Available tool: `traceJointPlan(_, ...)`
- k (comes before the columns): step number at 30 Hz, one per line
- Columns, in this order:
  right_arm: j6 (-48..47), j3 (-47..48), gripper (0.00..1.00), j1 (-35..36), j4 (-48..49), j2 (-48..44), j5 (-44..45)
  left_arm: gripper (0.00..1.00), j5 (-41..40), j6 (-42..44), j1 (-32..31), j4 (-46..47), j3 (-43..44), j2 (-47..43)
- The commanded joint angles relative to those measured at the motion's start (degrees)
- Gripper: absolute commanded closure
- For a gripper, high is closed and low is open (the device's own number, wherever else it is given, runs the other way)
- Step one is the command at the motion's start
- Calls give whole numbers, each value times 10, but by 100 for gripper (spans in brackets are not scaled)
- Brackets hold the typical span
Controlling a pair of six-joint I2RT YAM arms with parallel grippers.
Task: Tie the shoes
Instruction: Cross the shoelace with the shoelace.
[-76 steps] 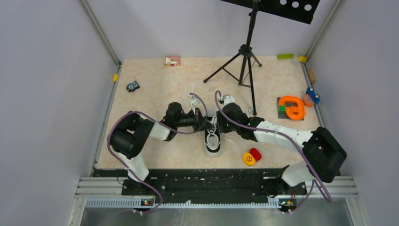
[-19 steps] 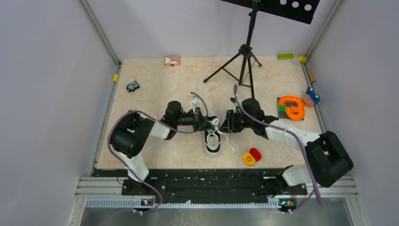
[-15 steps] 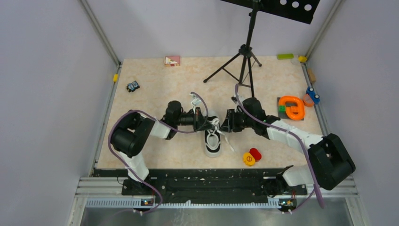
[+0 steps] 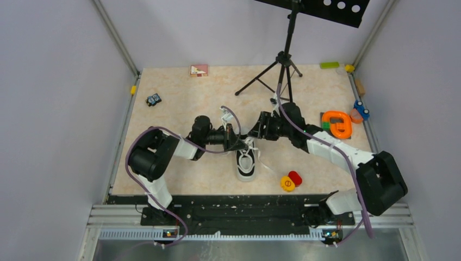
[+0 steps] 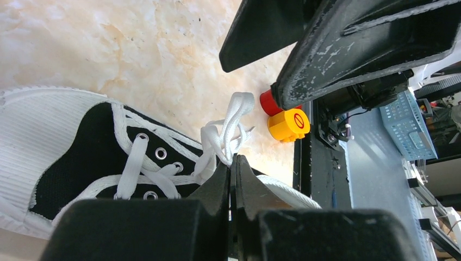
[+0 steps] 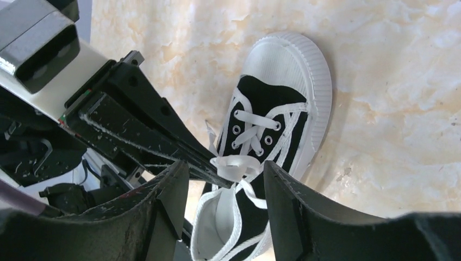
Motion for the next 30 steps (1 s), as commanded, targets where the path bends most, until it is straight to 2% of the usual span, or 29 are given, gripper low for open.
traceJointPlan(1, 67, 35, 45, 1, -23, 13, 16, 100, 2, 12, 2, 13, 10, 0)
traceJointPlan(9, 112, 37, 44, 34, -37, 21, 35, 100, 3, 12, 2, 15, 10, 1)
traceJointPlan(14, 122, 37, 48, 43, -25, 32, 38, 100, 4, 11, 2, 18, 8, -1)
traceJointPlan(19, 122, 39, 57, 43, -14, 40, 48, 100, 6, 10, 2, 19, 6, 0)
traceJointPlan(24, 121, 45, 70, 43, -12, 45, 49, 100, 6, 6, 1, 24, 4, 0)
traceJointPlan(26, 120, 46, 69, 43, -12, 48, 46, 100, 6, 6, 1, 25, 4, -1)
traceJointPlan(30, 118, 46, 61, 43, -4, 45, 47, 100, 7, 6, 1, 25, 3, -1)
